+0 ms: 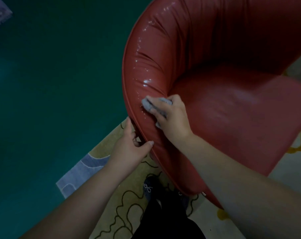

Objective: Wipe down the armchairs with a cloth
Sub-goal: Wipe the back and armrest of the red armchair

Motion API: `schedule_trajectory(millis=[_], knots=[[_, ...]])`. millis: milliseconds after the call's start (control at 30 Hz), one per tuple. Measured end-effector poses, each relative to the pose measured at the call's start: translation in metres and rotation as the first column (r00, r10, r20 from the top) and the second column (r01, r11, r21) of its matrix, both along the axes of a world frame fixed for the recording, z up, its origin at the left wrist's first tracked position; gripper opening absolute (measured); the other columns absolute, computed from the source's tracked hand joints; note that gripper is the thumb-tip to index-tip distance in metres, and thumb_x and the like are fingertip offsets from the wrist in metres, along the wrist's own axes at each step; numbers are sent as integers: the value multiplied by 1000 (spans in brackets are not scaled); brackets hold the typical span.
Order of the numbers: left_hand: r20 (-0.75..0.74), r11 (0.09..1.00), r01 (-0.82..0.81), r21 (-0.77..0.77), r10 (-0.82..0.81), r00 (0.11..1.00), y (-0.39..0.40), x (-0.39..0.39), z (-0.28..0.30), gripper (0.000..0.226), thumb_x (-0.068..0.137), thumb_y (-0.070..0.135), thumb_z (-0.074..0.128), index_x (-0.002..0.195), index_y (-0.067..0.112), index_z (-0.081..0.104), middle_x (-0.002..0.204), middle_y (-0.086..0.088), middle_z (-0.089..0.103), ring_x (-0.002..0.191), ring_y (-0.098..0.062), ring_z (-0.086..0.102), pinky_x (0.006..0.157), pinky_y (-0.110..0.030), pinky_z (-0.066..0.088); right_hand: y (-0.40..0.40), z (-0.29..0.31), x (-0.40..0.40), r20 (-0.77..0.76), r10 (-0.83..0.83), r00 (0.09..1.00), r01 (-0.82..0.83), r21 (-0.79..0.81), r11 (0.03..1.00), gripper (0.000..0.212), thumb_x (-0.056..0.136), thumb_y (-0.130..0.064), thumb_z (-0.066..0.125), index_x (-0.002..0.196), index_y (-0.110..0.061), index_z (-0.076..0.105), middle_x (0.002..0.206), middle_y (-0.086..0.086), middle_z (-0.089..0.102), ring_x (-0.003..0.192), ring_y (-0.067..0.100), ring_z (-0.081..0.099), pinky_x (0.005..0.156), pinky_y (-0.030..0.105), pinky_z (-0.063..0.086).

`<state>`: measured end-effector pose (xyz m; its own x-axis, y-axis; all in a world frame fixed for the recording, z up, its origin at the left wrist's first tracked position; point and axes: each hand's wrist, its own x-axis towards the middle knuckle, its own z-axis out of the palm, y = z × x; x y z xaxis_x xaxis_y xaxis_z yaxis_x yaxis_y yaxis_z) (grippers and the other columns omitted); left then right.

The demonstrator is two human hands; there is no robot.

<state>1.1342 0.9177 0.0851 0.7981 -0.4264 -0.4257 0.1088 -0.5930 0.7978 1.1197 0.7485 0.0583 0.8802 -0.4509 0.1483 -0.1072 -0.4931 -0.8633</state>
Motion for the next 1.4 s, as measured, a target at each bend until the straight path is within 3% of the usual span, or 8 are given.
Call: schedule_trajectory(millis=[100, 200, 367, 600, 800, 967, 1233, 1400], knots=[[-51, 998, 8, -69, -11, 999, -2, 5, 2, 102, 78, 27, 76, 143, 56, 4, 120, 20, 62, 81, -7, 70, 78, -30, 56, -5, 2, 14, -14, 28, 999, -26, 166, 986, 35, 88, -21, 66, 122, -30, 64, 107, 8, 42, 99, 24, 51, 71, 18, 53], [-77, 992, -2, -123, -8, 997, 0, 11, 4, 95, 78, 24, 76, 130, 69, 11, 128, 24, 56, 84, -10, 71, 78, -29, 57, -5, -2, -19, 37, 190, 981, -192, 60, 980, 41, 88, -20, 66, 123, -39, 60, 104, -1, 40, 97, 16, 49, 71, 30, 57], [-143, 990, -28, -137, 8, 990, 0, 25, 4, 109, 80, 12, 75, 149, 46, -3, 146, 16, 40, 86, -9, 71, 76, -25, 57, -7, 2, -18, -3, 333, 943, -330, -152, 932, 43, 84, -11, 70, 119, -35, 65, 101, 1, 42, 96, 21, 46, 74, 36, 53], [-169, 987, -64, -150, 38, 985, -3, 32, 5, 107, 77, 8, 77, 138, 58, 4, 102, 58, 42, 80, -17, 72, 67, -24, 57, -10, 11, 42, 4, 264, 964, -260, -176, 950, 37, 85, -11, 69, 117, -29, 68, 102, 9, 46, 96, 29, 49, 78, 41, 51], [-189, 982, -79, -170, 46, 981, -9, 49, 10, 114, 63, 25, 79, 144, 57, 5, 144, 26, 38, 112, -21, 62, 88, -47, 54, -18, -5, -4, 62, 299, 952, -290, -126, 949, 43, 83, -9, 70, 118, -33, 65, 103, 3, 43, 96, 22, 49, 74, 25, 52], [-201, 981, -95, -170, 60, 978, -9, 63, 2, 119, 59, 29, 81, 147, 53, 4, 153, 15, 30, 124, -24, 54, 89, -46, 54, -25, 6, 67, 51, 201, 978, -183, -245, 952, 41, 83, -10, 69, 119, -28, 66, 105, 13, 47, 98, 29, 48, 76, 38, 52], [-161, 994, 35, -106, -52, 986, -19, 122, 10, 127, 47, 49, 83, 145, 55, 3, 146, 26, 27, 130, -13, 47, 99, -47, 48, -19, -2, 31, 52, 240, 969, -234, -103, 967, 46, 84, -8, 66, 123, -32, 63, 103, 5, 42, 93, 22, 49, 69, 36, 54], [-191, 981, 144, -128, -166, 967, -22, 151, 6, 125, 49, 40, 85, 144, 59, 6, 151, 17, 33, 105, -21, 66, 78, -50, 57, -21, 4, 81, 20, 99, 995, -94, -159, 983, 59, 75, 5, 67, 124, -28, 63, 105, 10, 42, 95, 24, 48, 74, 40, 53]])
